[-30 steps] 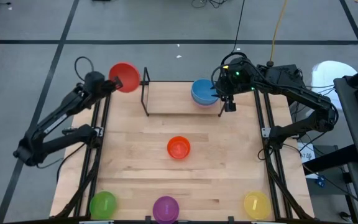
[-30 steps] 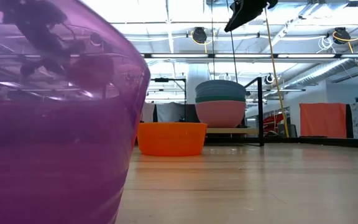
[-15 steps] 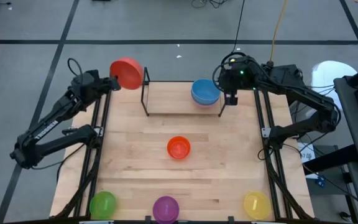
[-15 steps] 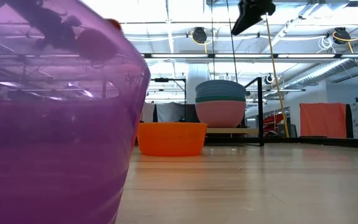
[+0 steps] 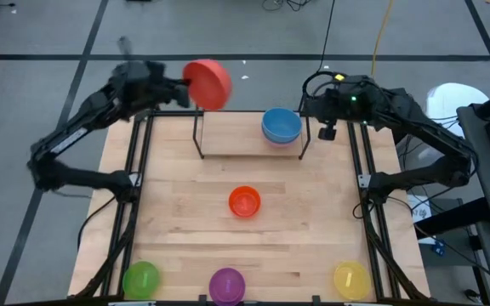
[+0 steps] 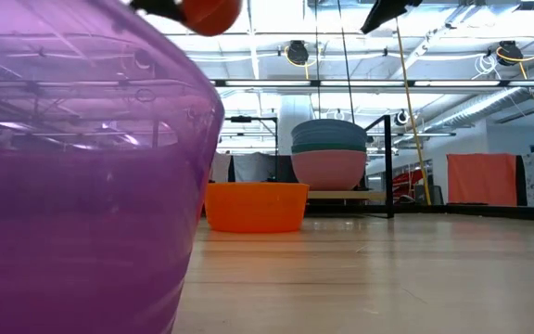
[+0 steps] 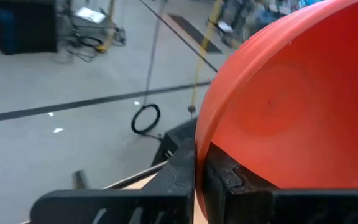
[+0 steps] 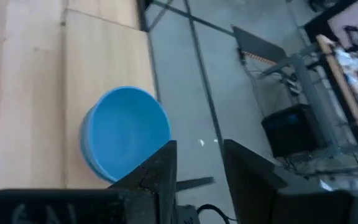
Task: Place and stack bowls onto a shelf
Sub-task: Stack the large orange bowl on top of the blue bowls on the shelf
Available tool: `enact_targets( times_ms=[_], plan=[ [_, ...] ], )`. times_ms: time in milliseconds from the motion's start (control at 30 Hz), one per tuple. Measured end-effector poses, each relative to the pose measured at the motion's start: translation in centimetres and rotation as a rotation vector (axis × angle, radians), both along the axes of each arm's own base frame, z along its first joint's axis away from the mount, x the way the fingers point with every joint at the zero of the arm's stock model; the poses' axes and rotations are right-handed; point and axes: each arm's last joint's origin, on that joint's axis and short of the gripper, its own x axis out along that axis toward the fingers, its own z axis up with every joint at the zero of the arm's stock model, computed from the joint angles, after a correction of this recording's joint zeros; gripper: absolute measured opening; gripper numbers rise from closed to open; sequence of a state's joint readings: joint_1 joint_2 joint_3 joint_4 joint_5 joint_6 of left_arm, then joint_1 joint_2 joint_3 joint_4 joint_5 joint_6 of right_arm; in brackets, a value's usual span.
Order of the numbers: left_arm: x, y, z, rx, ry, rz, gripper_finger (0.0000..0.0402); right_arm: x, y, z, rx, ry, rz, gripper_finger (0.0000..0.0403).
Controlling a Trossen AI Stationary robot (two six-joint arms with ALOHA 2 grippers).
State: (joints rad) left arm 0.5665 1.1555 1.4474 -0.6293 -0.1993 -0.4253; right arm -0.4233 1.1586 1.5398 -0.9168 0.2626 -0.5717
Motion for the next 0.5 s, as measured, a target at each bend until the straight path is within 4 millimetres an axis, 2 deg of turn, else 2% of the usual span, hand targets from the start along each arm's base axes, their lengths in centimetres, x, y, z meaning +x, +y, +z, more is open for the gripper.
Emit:
enact_targets(
  times_ms=[100,267,367,500],
  plan=[
    [3.4,0.9,1.2,-0.017,0.052,-0.075,0.0008,-0.8,0.3,0.5,-0.020,-0.021,-0.031,0.0125],
    [8.6,2.1,2.6,-0.065,0.046,-0.268,0.0008,-2.3,0.9,1.3,-0.038,-0.066,-0.030,0.0125],
    [11.3,2.7,2.3,-0.107,0.096,-0.303,0.0008,-3.0,1.3,1.7,-0.048,-0.089,-0.030,0.0125],
    [14.1,3.8,1.1,-0.163,0.179,-0.311,0.0008,-3.9,1.7,2.1,-0.060,-0.116,-0.030,0.0125]
  ],
)
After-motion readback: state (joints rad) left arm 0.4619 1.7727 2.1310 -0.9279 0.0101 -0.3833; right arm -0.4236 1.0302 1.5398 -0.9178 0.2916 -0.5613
